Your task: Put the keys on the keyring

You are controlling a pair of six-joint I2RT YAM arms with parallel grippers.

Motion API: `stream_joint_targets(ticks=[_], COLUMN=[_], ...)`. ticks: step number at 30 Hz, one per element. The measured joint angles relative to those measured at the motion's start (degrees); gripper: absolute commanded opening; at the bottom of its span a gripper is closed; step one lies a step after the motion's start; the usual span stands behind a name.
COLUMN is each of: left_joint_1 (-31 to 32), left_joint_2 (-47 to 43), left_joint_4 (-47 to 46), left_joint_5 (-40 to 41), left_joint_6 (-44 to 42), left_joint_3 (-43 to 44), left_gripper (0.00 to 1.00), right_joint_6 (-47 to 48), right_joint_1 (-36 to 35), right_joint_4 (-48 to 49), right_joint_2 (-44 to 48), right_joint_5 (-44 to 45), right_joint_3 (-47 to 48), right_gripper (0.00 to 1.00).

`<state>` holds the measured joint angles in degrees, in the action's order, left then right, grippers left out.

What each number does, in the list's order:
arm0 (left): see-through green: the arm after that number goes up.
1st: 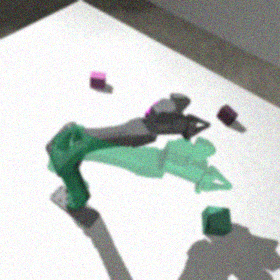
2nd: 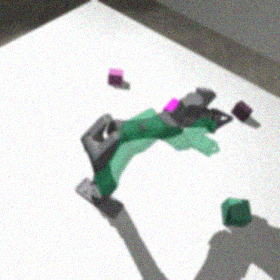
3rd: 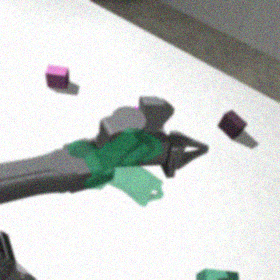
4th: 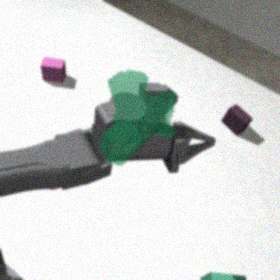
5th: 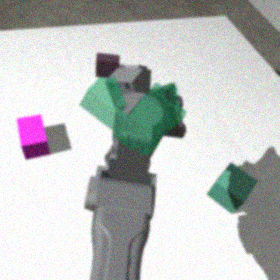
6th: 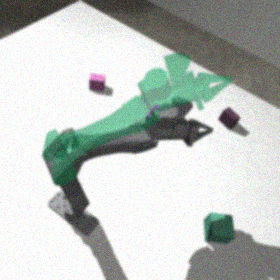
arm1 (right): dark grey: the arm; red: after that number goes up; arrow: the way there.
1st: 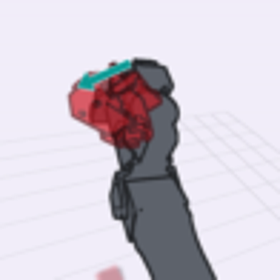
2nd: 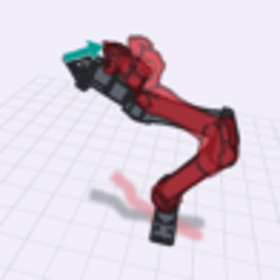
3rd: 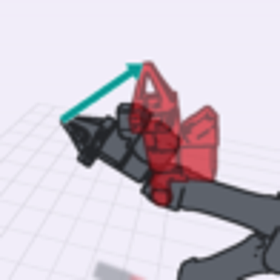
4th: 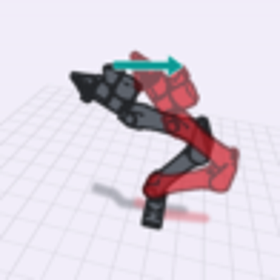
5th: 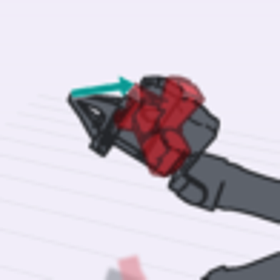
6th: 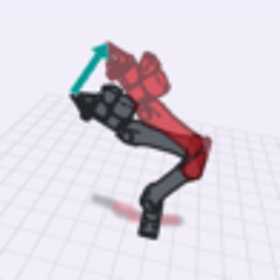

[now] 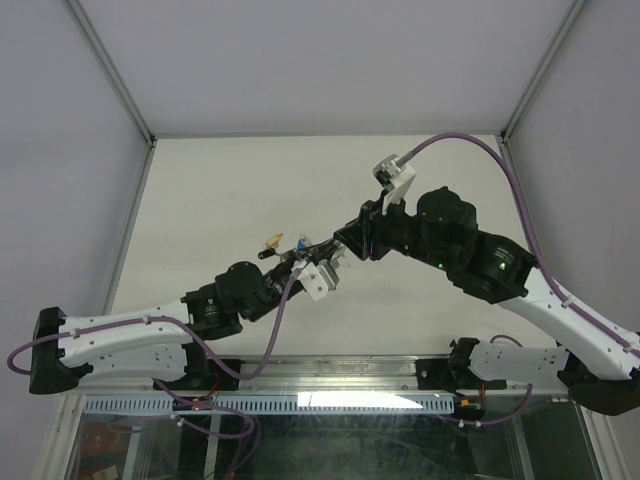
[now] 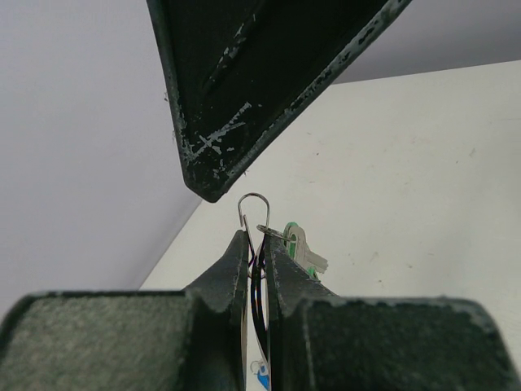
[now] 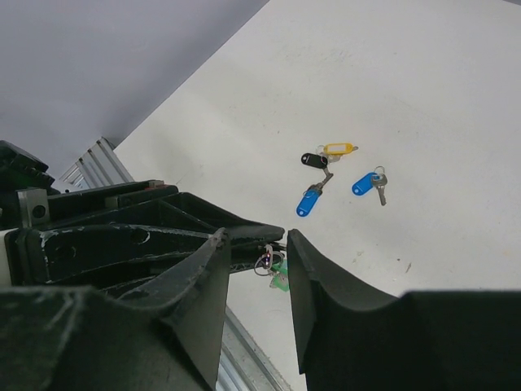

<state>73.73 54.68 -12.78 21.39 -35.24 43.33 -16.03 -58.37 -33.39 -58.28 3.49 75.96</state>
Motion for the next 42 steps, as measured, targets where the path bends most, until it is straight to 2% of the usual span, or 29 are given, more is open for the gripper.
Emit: stream_joint_targets(ticks=[4, 7, 10, 13, 21, 30, 34, 42], left_joint_1=[-1.11, -2.99, -5.53, -8.04, -13.92, -16.55, -16.85, -16.85], left_joint_2=[-0.2, -1.03, -2.6, -4.46, -8.61, -9.42, -9.33, -9.22], left_joint_4=[0.46, 1.16, 1.44, 1.46, 1.4, 1.22, 1.25, 1.36], left_joint_5=[-1.38, -3.39, -5.44, -8.26, -21.55, -35.65, -39.36, -43.1], left_joint_6=[1.36, 2.78, 4.5, 6.43, 12.68, 17.92, 18.69, 19.52], left_joint_3=[0.04, 0.07, 0.33, 1.09, 4.22, 6.21, 6.8, 7.17], left_gripper=[0.0, 0.0, 0.0, 0.0, 0.0, 0.0, 0.0, 0.0], right_joint_6=[-0.28, -0.63, -0.13, 2.95, 14.1, 21.44, 23.32, 24.22], right_joint_1=[0.0, -0.02, 0.0, 0.11, 0.11, 0.11, 0.11, 0.11], right_joint_4=[-0.72, -1.27, -1.16, 0.42, 12.92, 29.42, 34.84, 39.39], right_joint_2=[0.15, 1.25, 4.68, 9.42, 18.14, 17.31, 16.7, 16.37], right_joint_5=[0.94, 5.64, 10.56, 11.78, 0.33, -12.17, -16.04, -20.04], right_joint_3=[0.0, -0.63, -3.52, -8.24, -21.62, -27.56, -29.77, -30.03], right_gripper=[0.38, 0.4, 0.42, 0.44, 0.44, 0.45, 0.44, 0.4])
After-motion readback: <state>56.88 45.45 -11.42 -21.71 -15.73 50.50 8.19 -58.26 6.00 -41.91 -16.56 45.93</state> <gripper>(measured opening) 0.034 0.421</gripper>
